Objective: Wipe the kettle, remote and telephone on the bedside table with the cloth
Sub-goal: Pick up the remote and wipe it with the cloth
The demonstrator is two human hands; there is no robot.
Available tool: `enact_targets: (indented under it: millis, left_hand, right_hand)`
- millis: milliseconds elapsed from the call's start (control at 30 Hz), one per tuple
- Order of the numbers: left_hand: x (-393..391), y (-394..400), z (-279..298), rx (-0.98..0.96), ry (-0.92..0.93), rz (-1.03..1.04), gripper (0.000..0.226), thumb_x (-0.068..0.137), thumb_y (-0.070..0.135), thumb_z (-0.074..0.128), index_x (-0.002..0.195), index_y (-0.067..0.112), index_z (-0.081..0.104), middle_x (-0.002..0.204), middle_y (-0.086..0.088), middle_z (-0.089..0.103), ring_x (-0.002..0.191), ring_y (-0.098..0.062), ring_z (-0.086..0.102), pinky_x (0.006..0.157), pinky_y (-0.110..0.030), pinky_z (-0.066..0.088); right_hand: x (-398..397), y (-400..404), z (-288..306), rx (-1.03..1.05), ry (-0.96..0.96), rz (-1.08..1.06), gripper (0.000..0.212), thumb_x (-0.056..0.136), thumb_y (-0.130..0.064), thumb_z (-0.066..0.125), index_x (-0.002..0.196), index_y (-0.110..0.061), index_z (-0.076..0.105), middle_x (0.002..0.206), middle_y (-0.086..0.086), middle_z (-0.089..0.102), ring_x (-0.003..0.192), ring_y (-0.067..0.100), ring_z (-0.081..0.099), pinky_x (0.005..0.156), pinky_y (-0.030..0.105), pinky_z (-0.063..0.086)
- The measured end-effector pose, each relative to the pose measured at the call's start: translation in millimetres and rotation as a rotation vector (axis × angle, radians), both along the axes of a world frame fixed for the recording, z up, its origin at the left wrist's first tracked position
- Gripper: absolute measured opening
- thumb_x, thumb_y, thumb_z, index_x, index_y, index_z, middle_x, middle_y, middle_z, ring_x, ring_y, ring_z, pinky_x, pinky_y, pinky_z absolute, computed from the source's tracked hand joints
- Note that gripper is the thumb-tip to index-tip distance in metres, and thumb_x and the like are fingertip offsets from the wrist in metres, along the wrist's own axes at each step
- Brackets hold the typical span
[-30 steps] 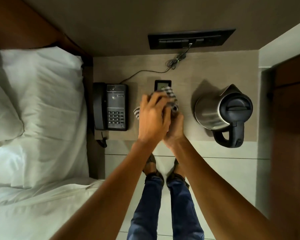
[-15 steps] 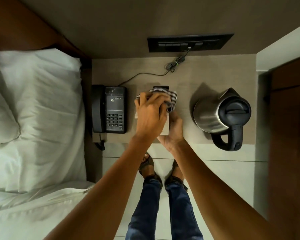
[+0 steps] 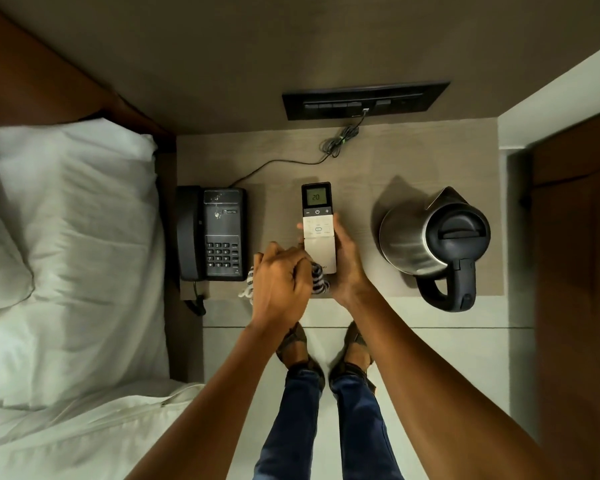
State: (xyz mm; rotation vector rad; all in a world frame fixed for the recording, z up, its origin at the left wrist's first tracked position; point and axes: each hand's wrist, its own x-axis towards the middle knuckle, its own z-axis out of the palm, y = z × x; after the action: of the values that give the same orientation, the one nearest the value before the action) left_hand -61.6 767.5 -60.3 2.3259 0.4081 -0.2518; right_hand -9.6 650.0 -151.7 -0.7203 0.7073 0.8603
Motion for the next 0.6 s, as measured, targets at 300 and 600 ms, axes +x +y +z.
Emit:
enact_targets:
  millis: [300,600]
  left_hand:
    - [47.3,6.9,-13.9,-0.196,-0.026,0.403,0.04,0.096,0.016,0.046,0.06,0.033,0.053,0.068,0.009,0.058,0.083,-0.028,0.061,0.071,-0.05,0.057]
    - [15.4,30.8,-32.6,-0.24,0.05,0.439,0.034,0.103,0.009,0.051,0.073,0.02,0.062,0.094,-0.02,0.063,0.093,-0.033,0.066,0.073,-0.041,0.058]
  right_hand:
    - [17.7,4.7,-6.7,-0.489,-0.196,0.109,0.042,0.112,-0.054,0.045,0.126,-0.025,0.07,0.115,0.006,0.08,0.098,0.019,0.079,0.074,0.032,0.064]
    - [9.9,8.1,-24.9,-0.686,-0.366,0.129,0.033,0.115,-0.026,0.051,0.139,-0.006,0.06,0.126,0.024,0.074,0.113,0.041,0.075,0.093,0.054,0.065]
